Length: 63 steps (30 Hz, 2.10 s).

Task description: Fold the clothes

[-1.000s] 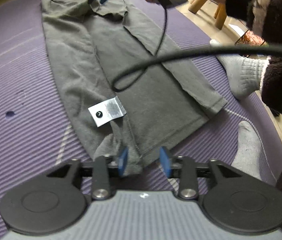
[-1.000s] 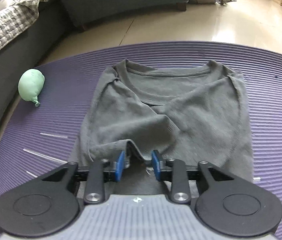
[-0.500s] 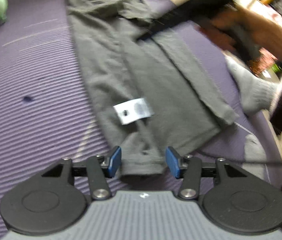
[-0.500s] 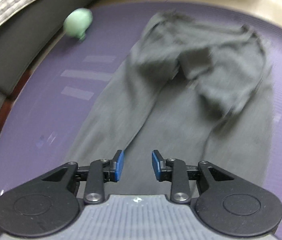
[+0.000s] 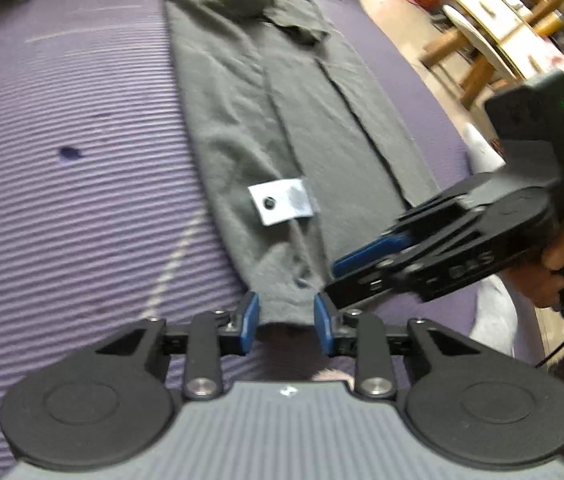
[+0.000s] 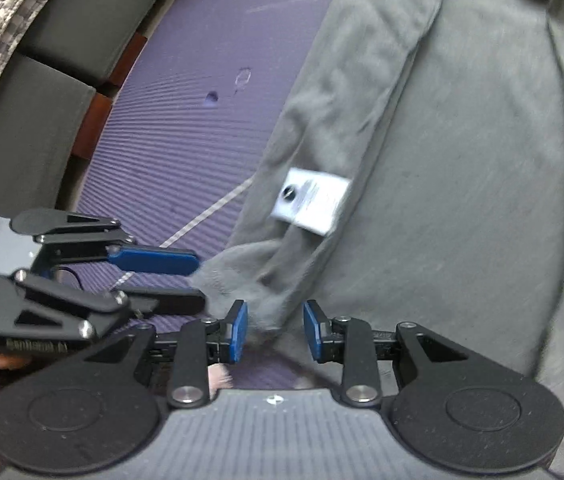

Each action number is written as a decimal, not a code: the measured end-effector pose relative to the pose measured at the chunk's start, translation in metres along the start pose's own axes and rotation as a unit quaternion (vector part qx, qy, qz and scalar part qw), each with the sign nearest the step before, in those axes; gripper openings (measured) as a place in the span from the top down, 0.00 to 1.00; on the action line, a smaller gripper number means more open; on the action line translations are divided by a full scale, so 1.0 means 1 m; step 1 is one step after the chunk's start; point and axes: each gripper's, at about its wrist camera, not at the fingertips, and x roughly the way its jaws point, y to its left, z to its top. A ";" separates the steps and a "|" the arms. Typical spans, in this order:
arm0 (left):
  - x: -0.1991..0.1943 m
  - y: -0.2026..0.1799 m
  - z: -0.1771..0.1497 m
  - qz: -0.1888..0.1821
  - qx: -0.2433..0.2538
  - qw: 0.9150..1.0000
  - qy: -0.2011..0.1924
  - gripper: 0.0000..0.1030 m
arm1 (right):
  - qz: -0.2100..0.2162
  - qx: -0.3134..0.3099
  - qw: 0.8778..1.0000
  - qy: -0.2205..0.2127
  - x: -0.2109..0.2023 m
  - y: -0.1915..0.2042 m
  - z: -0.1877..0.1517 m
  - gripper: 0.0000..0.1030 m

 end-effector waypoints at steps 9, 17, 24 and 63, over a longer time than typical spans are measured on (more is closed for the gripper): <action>-0.009 -0.008 -0.003 -0.009 0.015 0.999 -0.029 0.62 | -0.033 -0.030 0.999 -0.023 -0.025 0.014 -0.008 0.91; 0.013 0.009 0.003 0.030 -0.067 0.997 -0.018 0.64 | -0.086 -0.048 0.995 -0.005 -0.019 0.008 -0.011 0.91; 0.036 0.009 0.008 0.066 -0.070 0.995 0.017 0.81 | -0.115 -0.087 0.989 -0.006 -0.016 0.011 -0.017 0.74; 0.022 -0.031 0.069 0.072 0.023 0.997 -0.028 0.69 | -0.123 -0.047 0.982 -0.135 -0.083 -0.046 0.072 0.84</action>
